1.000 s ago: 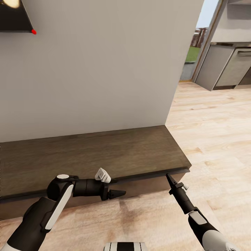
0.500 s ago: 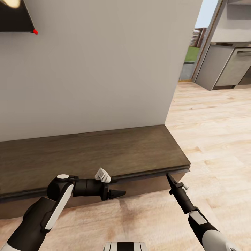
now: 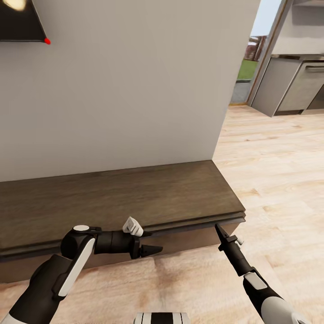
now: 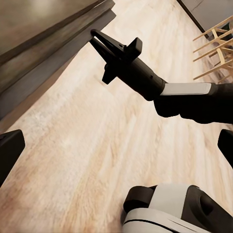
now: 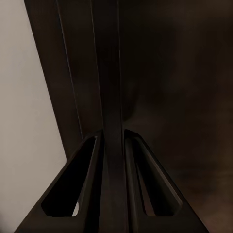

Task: Place each of the two pumpkins and all three candles from the living room inside a cabinet in the living room (use any cabinet), then make sure every cabinet is closed, and position the cauldron so it is next to a table in the living room.

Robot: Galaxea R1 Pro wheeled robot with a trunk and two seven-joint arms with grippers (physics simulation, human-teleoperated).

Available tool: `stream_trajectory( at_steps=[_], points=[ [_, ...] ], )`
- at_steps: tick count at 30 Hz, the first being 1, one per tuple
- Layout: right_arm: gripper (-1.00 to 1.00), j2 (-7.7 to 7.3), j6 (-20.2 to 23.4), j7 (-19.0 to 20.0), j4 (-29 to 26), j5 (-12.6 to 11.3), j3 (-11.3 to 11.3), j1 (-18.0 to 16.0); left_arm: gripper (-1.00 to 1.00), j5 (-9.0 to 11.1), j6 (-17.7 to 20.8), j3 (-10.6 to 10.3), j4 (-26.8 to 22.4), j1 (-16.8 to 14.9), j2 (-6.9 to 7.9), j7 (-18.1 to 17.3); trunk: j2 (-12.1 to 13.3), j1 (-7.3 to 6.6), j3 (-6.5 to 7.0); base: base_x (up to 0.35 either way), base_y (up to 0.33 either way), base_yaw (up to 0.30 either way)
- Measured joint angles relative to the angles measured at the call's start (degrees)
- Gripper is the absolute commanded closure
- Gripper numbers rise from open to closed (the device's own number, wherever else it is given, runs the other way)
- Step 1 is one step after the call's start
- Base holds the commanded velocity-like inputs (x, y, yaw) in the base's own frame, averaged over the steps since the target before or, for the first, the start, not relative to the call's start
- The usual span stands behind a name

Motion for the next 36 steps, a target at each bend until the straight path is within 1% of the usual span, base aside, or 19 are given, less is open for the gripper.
stream_trajectory(
  at_steps=[36],
  points=[
    [1.00,-0.01,-0.03,-0.16,-0.02,-0.16,-0.52,0.00,-1.00,0.00,-0.02,-0.09,0.00,0.00,0.00,0.01,0.00,0.00,0.00,-0.037,0.000,0.000]
  ],
)
